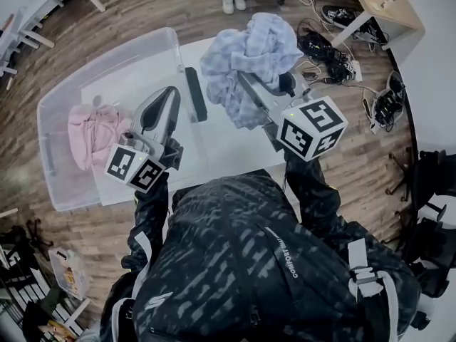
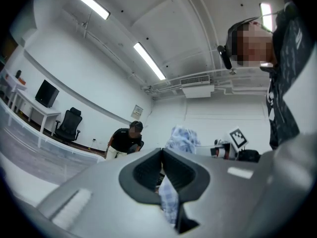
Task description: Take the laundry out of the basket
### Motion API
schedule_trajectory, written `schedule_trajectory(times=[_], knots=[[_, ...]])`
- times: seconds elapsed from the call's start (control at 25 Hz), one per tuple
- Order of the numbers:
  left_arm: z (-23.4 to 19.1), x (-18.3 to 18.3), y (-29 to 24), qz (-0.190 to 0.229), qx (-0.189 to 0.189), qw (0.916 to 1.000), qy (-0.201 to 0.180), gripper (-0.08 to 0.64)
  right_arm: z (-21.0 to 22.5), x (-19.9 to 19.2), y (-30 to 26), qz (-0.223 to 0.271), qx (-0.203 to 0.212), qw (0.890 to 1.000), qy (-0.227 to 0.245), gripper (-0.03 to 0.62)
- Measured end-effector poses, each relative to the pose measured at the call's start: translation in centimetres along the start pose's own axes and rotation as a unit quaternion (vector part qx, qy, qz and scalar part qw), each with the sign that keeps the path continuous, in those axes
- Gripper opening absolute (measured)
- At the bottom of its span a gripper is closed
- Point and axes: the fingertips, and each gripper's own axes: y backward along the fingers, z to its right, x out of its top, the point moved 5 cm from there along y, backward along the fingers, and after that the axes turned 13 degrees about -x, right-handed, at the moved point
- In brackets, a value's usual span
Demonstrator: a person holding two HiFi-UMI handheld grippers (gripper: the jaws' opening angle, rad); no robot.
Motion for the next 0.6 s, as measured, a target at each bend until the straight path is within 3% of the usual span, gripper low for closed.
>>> schedule_trajectory(times=[0.6], knots=[[1.2,-0.6,0.9,-0.012,0.016,0.9997,0.012,0.005,2.9,-14.2,-2.7,-0.129,-0.029,0.991,-0.007,0.173]])
